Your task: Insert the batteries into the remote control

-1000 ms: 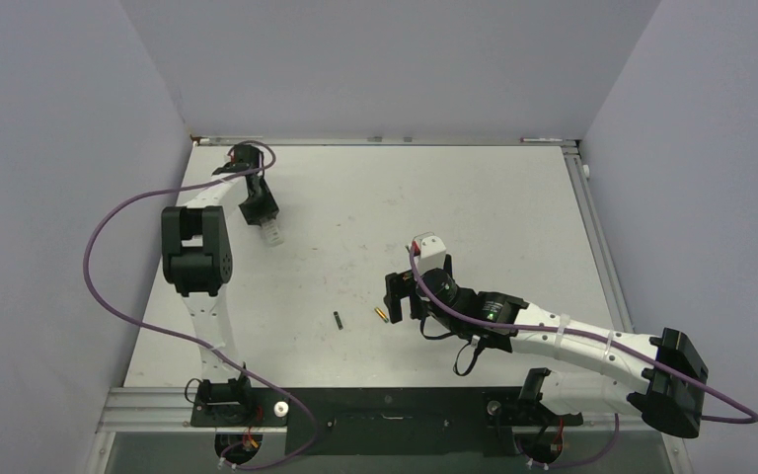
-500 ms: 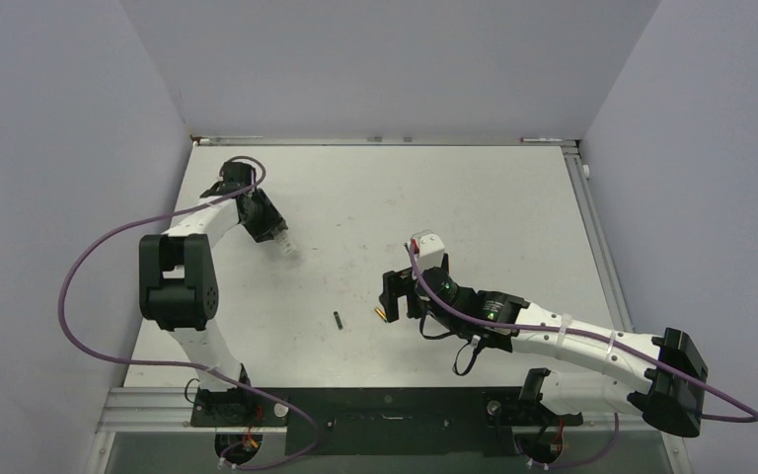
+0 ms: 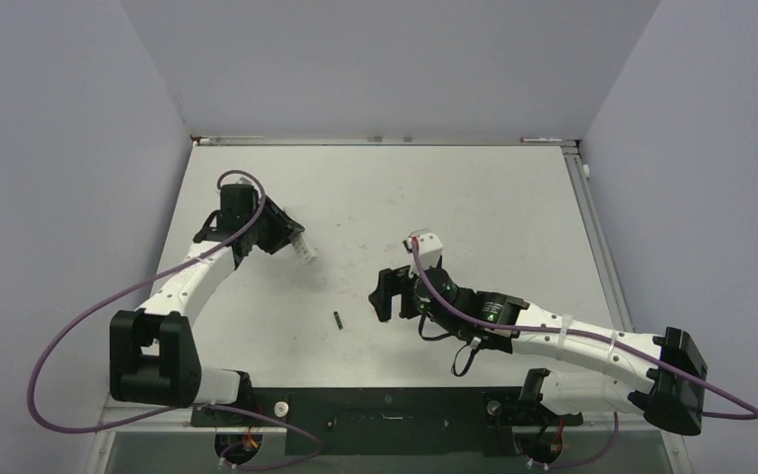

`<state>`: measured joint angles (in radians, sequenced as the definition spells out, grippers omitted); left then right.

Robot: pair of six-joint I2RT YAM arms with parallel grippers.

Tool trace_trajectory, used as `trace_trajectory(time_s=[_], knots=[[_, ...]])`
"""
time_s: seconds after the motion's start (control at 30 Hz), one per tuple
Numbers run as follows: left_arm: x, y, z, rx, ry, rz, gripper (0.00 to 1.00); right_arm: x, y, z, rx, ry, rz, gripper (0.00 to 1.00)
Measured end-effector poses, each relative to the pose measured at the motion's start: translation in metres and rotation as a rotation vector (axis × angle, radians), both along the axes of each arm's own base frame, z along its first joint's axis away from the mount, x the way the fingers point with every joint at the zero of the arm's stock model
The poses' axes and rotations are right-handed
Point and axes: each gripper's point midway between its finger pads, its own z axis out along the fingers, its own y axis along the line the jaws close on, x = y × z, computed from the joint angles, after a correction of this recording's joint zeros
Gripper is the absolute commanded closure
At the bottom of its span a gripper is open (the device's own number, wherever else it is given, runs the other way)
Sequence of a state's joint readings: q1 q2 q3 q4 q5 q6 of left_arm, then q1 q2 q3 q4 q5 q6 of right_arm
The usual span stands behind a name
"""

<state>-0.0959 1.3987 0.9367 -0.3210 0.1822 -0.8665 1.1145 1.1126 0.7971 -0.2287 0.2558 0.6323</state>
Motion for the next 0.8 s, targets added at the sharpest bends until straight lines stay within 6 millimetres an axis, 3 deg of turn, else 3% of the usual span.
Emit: trace_trajectory(time_s=[0.2, 0.37, 0.6, 0.8], knots=[[-0.013, -0.042, 0.032, -0.049, -0.092, -0.080, 1.00, -0.001, 0.003, 0.014, 0.070, 0.000, -0.012, 0.16], [-0.028, -0.061, 0.052, -0.087, -0.152, -0.106, 1.00, -0.002, 0.005, 0.035, 0.141, -0.027, -0.012, 0.16], [-0.053, -0.087, 0.067, -0.099, -0.203, -0.144, 1.00, 0.003, 0.009, 0.043, 0.174, -0.049, -0.025, 0.16], [-0.069, -0.098, 0.063, -0.116, -0.205, -0.152, 1.00, 0.008, 0.021, 0.034, 0.161, -0.043, -0.021, 0.16]])
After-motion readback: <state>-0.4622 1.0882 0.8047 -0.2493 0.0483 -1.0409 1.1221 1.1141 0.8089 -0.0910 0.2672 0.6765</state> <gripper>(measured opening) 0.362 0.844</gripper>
